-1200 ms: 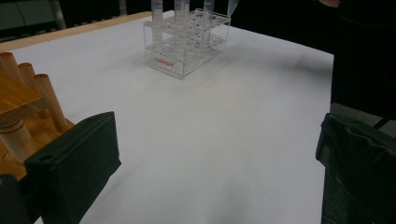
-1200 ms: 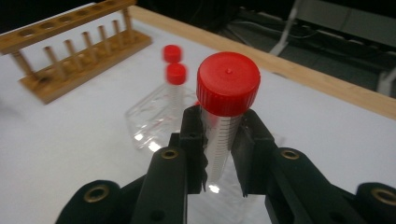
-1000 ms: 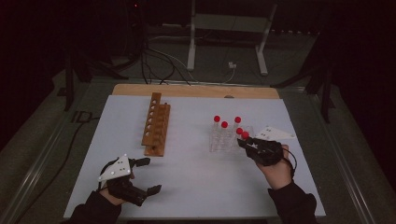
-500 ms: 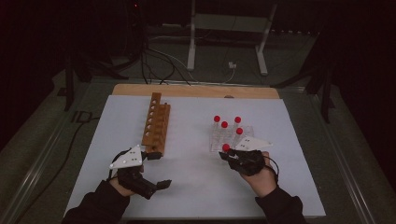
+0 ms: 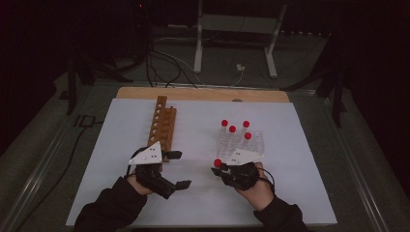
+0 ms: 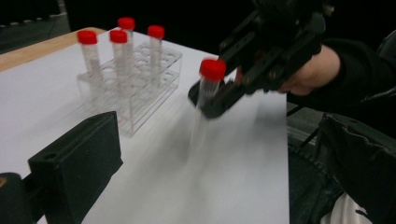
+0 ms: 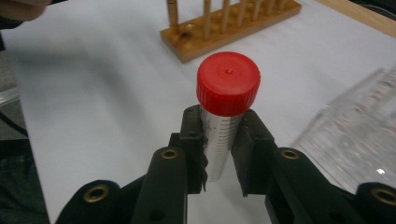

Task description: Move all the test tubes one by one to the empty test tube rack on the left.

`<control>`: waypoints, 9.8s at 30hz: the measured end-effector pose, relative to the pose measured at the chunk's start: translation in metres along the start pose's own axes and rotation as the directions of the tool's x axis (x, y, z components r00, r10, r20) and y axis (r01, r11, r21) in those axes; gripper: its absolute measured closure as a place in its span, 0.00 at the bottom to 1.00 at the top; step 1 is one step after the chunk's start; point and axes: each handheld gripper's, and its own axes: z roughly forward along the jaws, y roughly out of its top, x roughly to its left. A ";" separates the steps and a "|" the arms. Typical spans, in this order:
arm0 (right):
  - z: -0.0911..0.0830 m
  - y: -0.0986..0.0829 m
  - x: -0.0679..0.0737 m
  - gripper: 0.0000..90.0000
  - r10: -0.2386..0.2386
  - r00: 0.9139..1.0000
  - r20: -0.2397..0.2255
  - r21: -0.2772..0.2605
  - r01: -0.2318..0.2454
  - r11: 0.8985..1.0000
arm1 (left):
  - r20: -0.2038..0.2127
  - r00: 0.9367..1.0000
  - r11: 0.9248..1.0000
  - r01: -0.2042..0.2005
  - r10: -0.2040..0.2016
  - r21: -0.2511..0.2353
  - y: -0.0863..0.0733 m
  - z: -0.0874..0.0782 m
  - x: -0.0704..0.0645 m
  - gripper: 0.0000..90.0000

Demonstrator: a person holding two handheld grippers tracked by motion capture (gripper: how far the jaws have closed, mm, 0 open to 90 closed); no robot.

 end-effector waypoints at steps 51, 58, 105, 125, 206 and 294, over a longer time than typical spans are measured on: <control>0.004 0.003 0.009 0.73 0.002 0.997 -0.084 -0.020 -0.004 1.000 | -0.010 0.992 0.991 -0.126 0.126 0.047 0.024 0.060 -0.008 0.80; -0.004 -0.002 0.005 0.56 0.015 0.999 -0.043 -0.055 -0.017 0.998 | -0.046 0.992 0.992 -0.118 0.120 0.041 0.029 0.046 -0.001 0.80; -0.050 -0.030 -0.027 0.00 0.143 0.986 0.081 -0.244 -0.119 0.963 | -0.416 0.910 1.000 -0.006 0.002 -0.009 0.063 -0.019 0.104 0.80; -0.053 -0.031 -0.029 0.00 0.142 0.987 0.076 -0.235 -0.121 0.965 | -0.572 0.815 0.993 0.033 -0.092 -0.113 0.087 -0.040 0.164 0.80; -0.075 -0.002 -0.047 0.00 0.142 0.986 0.087 -0.264 -0.115 0.958 | -0.376 0.917 0.991 0.132 -0.133 -0.028 0.044 -0.039 0.109 0.02; -0.045 0.001 -0.090 0.83 0.153 0.948 0.279 -0.131 -0.121 0.984 | -0.158 0.986 0.999 0.045 -0.043 0.007 -0.004 -0.009 0.033 0.02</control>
